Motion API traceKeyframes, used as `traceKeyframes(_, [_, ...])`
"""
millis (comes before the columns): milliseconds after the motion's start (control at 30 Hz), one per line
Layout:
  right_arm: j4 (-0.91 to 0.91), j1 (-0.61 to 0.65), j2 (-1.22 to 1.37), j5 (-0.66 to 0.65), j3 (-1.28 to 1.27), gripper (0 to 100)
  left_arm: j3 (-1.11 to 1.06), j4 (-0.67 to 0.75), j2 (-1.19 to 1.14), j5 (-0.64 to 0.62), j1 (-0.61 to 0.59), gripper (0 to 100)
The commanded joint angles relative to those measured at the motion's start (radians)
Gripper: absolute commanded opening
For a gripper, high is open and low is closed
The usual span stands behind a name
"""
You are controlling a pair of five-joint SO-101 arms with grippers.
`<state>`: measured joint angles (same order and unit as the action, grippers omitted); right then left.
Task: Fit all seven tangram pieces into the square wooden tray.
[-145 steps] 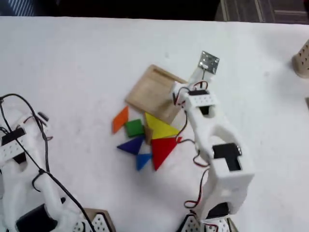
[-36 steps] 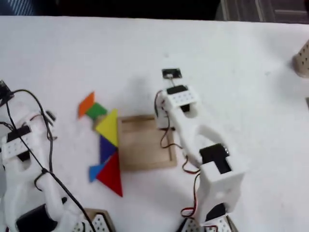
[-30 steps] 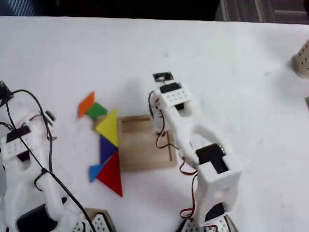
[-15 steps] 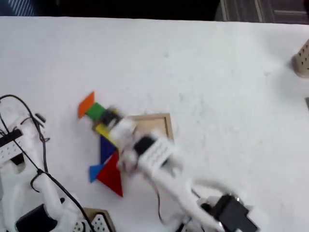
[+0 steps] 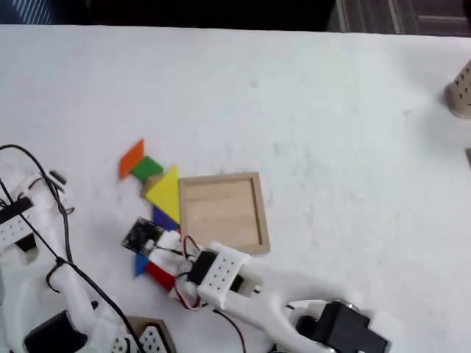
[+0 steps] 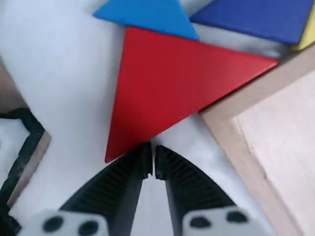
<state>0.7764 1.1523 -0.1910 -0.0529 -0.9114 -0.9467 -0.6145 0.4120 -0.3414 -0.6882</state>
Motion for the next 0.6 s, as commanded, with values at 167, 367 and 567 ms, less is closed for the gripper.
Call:
traceKeyframes(167, [-0.076, 0.004, 0.145, 0.152, 0.176, 1.8, 0.014, 0.025, 0.005, -0.012, -0.015, 20])
traceKeyframes(367, [-0.073, -0.076, 0.288, 0.192, 0.354, 1.8, 0.014, 0.021, 0.008, -0.012, -0.041, 20])
traceKeyframes(567, [-0.024, -0.128, 0.266, 0.232, 0.417, 1.8, 0.012, 0.020, 0.010, -0.012, -0.041, 20])
